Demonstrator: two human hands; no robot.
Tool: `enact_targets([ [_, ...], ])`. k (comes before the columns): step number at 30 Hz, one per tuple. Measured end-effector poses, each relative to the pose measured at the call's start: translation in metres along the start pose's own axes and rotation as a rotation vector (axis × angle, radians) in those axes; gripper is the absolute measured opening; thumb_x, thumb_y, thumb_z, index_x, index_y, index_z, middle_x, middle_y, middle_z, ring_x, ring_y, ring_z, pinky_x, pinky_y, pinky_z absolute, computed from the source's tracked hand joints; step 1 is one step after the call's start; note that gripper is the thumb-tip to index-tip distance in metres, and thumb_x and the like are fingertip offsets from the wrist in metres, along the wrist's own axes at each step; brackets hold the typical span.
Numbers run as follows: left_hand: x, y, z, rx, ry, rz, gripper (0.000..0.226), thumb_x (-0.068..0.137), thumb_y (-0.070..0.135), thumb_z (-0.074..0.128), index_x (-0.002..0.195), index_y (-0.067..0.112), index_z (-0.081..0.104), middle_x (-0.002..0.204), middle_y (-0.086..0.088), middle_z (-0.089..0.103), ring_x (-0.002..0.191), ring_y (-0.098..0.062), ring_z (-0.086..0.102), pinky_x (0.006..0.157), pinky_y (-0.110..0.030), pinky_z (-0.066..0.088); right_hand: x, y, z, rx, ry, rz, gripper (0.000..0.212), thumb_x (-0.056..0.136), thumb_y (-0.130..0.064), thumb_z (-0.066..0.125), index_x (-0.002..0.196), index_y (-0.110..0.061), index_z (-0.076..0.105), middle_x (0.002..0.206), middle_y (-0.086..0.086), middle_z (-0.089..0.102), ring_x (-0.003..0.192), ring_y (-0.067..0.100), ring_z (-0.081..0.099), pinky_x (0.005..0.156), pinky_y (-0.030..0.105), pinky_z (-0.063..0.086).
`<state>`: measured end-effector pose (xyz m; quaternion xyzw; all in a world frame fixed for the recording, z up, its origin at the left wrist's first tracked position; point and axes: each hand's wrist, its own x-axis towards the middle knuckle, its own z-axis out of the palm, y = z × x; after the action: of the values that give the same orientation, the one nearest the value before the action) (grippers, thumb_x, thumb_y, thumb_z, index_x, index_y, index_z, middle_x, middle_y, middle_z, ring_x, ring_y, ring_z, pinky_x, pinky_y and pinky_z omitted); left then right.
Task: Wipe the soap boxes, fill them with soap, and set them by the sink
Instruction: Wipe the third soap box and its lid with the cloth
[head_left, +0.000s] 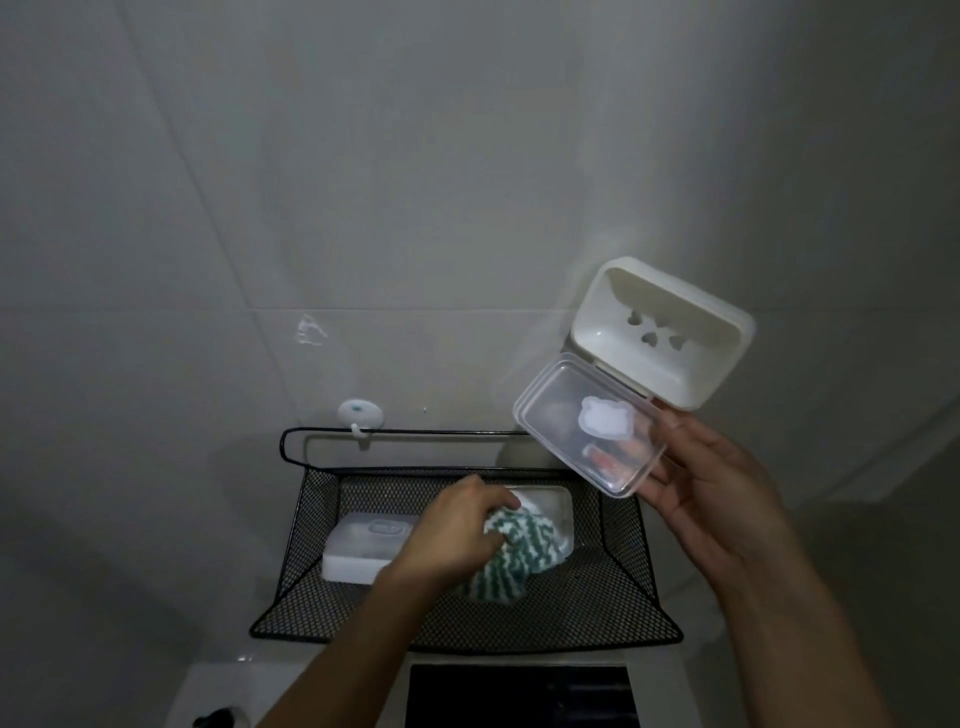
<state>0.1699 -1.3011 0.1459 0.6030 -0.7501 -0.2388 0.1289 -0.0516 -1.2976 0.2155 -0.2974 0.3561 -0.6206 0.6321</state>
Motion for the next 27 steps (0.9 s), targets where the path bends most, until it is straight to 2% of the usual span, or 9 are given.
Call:
enact_targets([
  [3,-0.003,0.0,-0.01,-0.082,0.049,0.015,0.038,0.084,0.022,0.071,0.121,0.03,0.066,0.113,0.006,0.061,0.104,-0.009,0.059,0.09,-0.025,0.046,0.0,0.002,0.001,0.028,0.013,0.006,0.021,0.082,-0.013,0.063,0.095,-0.002,0.076,0.109,0.021,0.074,0.096,0.031,0.075,0.067,0.039,0.062],
  [5,-0.011,0.008,-0.02,-0.349,0.061,0.009,0.035,0.082,0.019,0.076,0.116,0.026,0.07,0.109,0.004,0.067,0.095,-0.005,0.063,0.09,-0.024,0.05,0.0,0.003,0.002,0.052,0.017,0.012,0.023,0.083,-0.012,0.063,0.1,0.001,0.073,0.11,0.022,0.073,0.098,0.032,0.074,0.068,0.039,0.062],
  [7,-0.019,0.022,-0.028,-0.689,0.038,0.011,0.03,0.081,0.014,0.079,0.11,0.018,0.072,0.103,-0.003,0.072,0.091,-0.012,0.068,0.09,-0.026,0.054,0.001,0.005,0.004,0.062,0.012,0.02,0.025,0.086,-0.011,0.061,0.106,0.002,0.07,0.112,0.022,0.073,0.1,0.032,0.074,0.07,0.039,0.062],
  [11,-0.028,0.048,-0.035,-0.973,0.121,-0.008,0.018,0.082,0.014,0.079,0.098,0.011,0.072,0.093,-0.006,0.074,0.087,-0.017,0.07,0.08,-0.024,0.055,0.002,0.013,0.012,0.071,0.019,0.043,0.025,0.092,-0.011,0.057,0.111,0.0,0.069,0.115,0.021,0.072,0.102,0.03,0.073,0.071,0.035,0.062],
  [15,-0.026,0.056,-0.037,-1.124,0.241,-0.079,0.015,0.082,0.008,0.077,0.094,0.004,0.069,0.088,-0.017,0.073,0.078,-0.019,0.068,0.07,-0.025,0.055,0.001,0.02,0.022,0.101,-0.013,0.076,0.036,0.093,-0.014,0.056,0.125,0.0,0.063,0.123,0.021,0.069,0.112,0.032,0.069,0.088,0.043,0.06],
  [17,-0.025,0.055,-0.039,-1.194,0.253,-0.097,0.013,0.083,0.005,0.075,0.093,0.004,0.068,0.086,-0.019,0.073,0.075,-0.021,0.069,0.069,-0.029,0.056,0.0,0.022,0.026,0.112,-0.028,0.085,0.042,0.089,-0.014,0.058,0.129,-0.001,0.061,0.124,0.02,0.069,0.114,0.032,0.068,0.089,0.044,0.059],
  [22,-0.022,0.051,-0.052,-1.41,0.264,-0.13,0.012,0.088,-0.006,0.061,0.1,-0.005,0.059,0.093,-0.024,0.074,0.087,-0.036,0.073,0.074,-0.035,0.061,-0.004,0.028,0.031,0.072,-0.061,0.161,0.041,0.082,-0.01,0.067,0.121,0.0,0.064,0.121,0.02,0.07,0.111,0.031,0.069,0.091,0.043,0.058],
  [24,-0.022,0.046,-0.06,-1.398,0.314,-0.136,0.018,0.085,-0.008,0.062,0.102,-0.008,0.057,0.09,-0.024,0.074,0.086,-0.038,0.073,0.07,-0.035,0.061,-0.006,0.029,0.028,0.059,-0.059,0.177,0.047,0.077,-0.006,0.07,0.123,-0.001,0.063,0.122,0.021,0.07,0.111,0.032,0.069,0.094,0.045,0.056],
  [27,-0.024,0.034,-0.076,-1.241,0.417,-0.125,0.015,0.085,-0.006,0.061,0.101,-0.004,0.062,0.084,-0.016,0.076,0.078,-0.03,0.074,0.062,-0.03,0.059,-0.011,0.028,0.021,0.052,-0.052,0.15,0.059,0.073,-0.003,0.072,0.13,-0.006,0.058,0.124,0.019,0.069,0.114,0.034,0.068,0.095,0.049,0.056],
])
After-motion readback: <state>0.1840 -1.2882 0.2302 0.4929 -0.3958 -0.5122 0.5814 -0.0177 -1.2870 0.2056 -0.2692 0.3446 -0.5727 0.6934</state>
